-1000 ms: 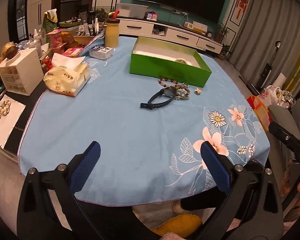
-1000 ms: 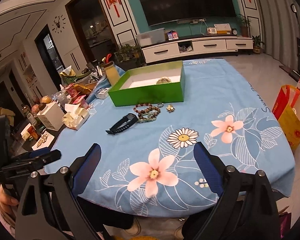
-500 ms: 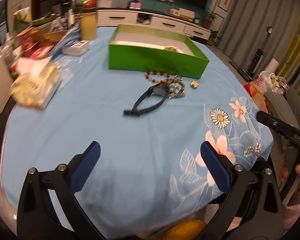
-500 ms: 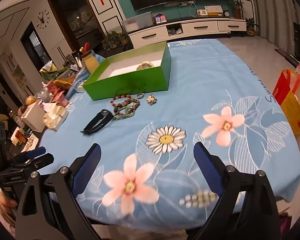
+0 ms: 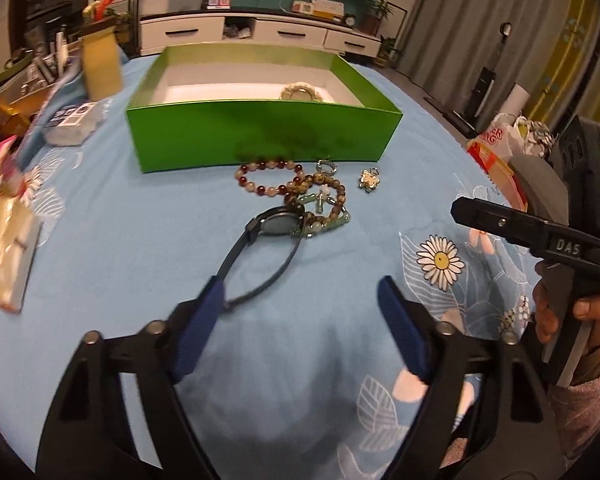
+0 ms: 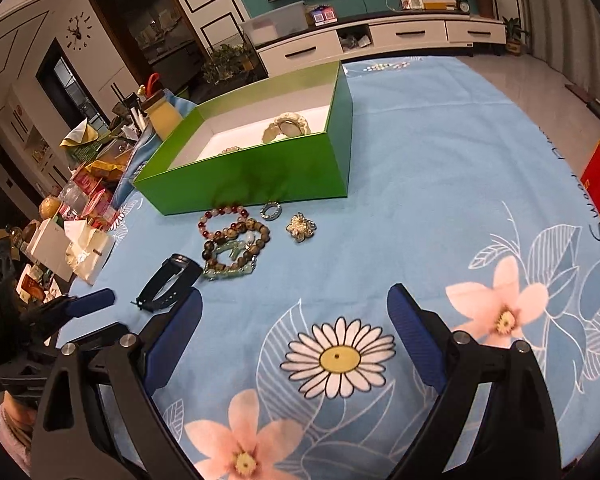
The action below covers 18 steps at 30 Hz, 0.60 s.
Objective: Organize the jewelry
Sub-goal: 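Grasp the black watch with the left tool while the right tool grasps the gold flower charm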
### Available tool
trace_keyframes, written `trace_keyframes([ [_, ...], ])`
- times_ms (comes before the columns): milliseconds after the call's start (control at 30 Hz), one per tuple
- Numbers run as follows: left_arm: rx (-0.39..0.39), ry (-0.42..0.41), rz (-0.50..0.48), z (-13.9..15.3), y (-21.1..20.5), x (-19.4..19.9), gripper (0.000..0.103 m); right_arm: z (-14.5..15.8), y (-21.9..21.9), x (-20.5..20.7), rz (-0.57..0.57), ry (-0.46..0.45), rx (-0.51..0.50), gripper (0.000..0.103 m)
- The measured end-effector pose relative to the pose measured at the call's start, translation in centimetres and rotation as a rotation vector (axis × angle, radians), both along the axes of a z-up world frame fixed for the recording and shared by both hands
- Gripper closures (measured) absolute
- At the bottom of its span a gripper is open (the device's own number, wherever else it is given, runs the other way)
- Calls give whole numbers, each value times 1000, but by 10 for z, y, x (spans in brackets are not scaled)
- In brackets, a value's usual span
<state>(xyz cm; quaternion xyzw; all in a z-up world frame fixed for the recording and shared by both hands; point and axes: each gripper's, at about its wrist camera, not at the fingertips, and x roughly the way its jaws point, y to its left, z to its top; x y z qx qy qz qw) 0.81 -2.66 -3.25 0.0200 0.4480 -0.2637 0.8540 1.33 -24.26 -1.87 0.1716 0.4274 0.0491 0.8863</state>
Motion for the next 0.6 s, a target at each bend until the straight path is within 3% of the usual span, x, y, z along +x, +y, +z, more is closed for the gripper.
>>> trace_keyframes([
  [200,50,26,-47,-18,-17,27,51,-6,-6,10,0,9,5,9],
  [267,68,42,-78,-24,-23,33,65,-8,-5,14,4,13,-2,9],
  [433,151,67,-140,-37,-35,42,73,-11,-3,22,19,20,-22,9],
  [500,153,81,-141,-36,-34,44,94,-13,-2,27,20,24,-19,9],
  [600,113,95,-106,-35,-25,44,99,-15,1,33,29,26,-27,9],
])
